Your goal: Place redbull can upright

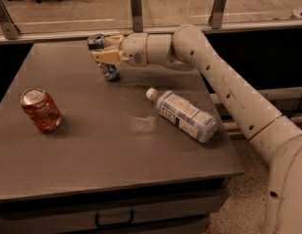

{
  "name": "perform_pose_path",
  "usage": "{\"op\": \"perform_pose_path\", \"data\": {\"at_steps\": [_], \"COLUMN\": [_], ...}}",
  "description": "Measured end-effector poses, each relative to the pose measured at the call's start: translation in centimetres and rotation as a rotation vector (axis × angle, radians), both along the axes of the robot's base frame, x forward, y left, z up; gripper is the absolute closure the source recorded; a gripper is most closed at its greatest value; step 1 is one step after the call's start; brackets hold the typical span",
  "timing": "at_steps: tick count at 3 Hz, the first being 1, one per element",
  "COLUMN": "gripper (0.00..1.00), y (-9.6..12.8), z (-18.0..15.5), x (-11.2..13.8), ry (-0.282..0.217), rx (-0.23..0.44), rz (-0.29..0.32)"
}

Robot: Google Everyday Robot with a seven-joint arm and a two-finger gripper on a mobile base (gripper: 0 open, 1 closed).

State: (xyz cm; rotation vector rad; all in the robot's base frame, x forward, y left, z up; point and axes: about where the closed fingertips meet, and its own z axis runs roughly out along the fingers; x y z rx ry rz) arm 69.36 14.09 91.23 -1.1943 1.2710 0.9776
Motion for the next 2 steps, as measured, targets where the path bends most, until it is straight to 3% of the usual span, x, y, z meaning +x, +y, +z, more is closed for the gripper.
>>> {"op": "perform_pose_path", "data": {"at_steps": [2], "gripper": [0.59], "y": [-1.15], "z": [-0.67], "x": [-0.9], "ry": [-0.014], "rx": [0.059], "rz": [0.042]}}
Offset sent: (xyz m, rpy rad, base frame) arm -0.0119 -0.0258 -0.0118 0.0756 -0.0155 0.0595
